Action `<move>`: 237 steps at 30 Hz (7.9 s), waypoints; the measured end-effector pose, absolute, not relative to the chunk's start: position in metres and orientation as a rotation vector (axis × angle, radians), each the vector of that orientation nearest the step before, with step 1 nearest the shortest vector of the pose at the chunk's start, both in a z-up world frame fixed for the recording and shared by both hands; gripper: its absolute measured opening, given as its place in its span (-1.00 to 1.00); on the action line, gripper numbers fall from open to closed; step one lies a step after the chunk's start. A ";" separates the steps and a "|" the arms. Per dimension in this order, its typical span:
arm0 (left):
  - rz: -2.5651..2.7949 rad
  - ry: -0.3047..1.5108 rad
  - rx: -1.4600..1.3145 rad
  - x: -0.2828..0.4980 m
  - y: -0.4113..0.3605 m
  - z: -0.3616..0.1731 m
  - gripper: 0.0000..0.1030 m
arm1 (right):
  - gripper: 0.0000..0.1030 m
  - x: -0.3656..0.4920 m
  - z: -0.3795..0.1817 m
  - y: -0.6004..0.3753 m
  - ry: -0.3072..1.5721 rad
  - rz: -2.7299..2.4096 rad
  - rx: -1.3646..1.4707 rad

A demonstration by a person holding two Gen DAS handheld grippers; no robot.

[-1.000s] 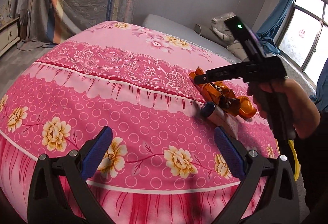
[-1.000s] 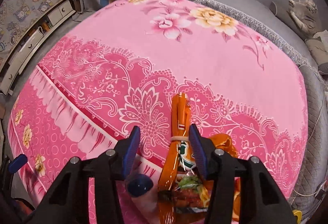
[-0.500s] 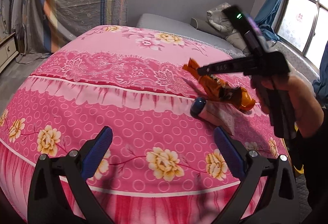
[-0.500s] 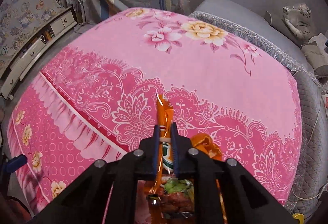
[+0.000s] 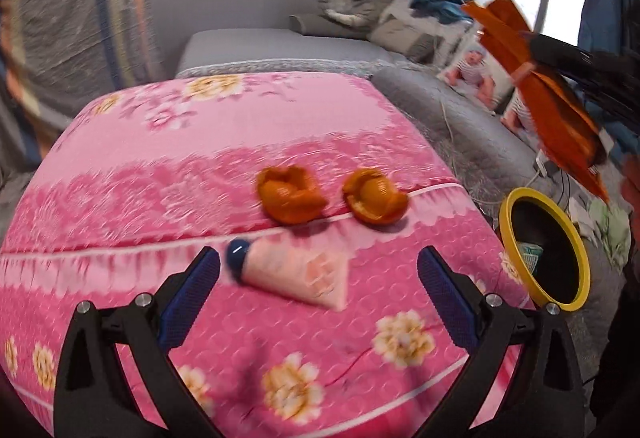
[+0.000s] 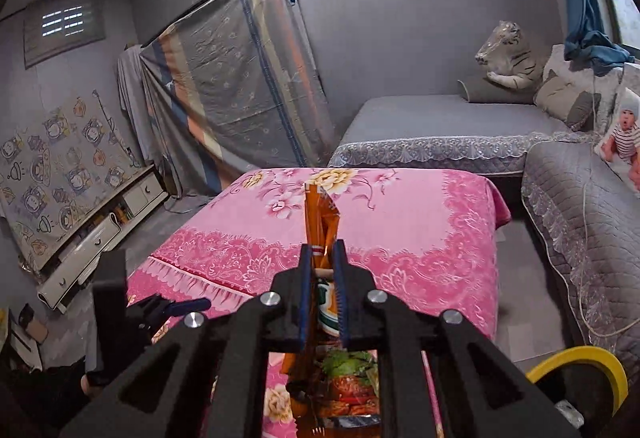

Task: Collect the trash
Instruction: 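Grasp an orange peel with the left gripper while the right gripper holds the wrapper, then carry the orange peel and wrapper over the yellow bin and open both grippers, then grasp the pink lotion bottle with blue cap with the right gripper, then grasp the last orange peel with the left gripper while the right gripper holds the bottle, then carry the orange peel and lotion bottle over the yellow bin and open both grippers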

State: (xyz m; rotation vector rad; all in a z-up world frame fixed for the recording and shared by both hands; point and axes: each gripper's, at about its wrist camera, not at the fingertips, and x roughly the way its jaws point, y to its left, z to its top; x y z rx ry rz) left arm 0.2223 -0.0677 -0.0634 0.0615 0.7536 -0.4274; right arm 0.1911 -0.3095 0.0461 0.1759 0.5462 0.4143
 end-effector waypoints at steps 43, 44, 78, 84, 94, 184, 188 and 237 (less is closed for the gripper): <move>-0.411 0.628 0.208 0.210 -0.159 -0.034 -0.31 | -0.80 0.080 0.001 -0.397 0.482 0.372 0.493; -0.421 0.616 0.207 0.204 -0.161 -0.030 -0.31 | -0.80 0.080 0.002 -0.398 0.480 0.366 0.496; -0.785 0.325 0.375 0.091 -0.304 0.025 -0.30 | -0.80 0.024 -0.035 -0.529 0.380 -0.112 0.606; -0.816 0.327 0.397 0.088 -0.329 0.016 -0.29 | -0.80 0.019 -0.050 -0.546 0.398 -0.186 0.607; -0.830 0.378 0.456 0.113 -0.365 -0.021 -0.29 | -0.80 0.032 -0.078 -0.567 0.479 -0.228 0.633; -0.230 0.629 -0.090 0.231 0.037 -0.061 0.84 | -0.36 0.253 -0.056 -0.219 0.687 0.703 -0.063; -0.317 0.679 0.018 0.263 -0.008 -0.074 0.84 | -0.36 0.227 -0.041 -0.279 0.610 0.641 0.086; -0.690 0.448 0.247 0.138 -0.232 0.020 -0.43 | -0.36 0.045 -0.008 -0.472 0.316 0.126 0.353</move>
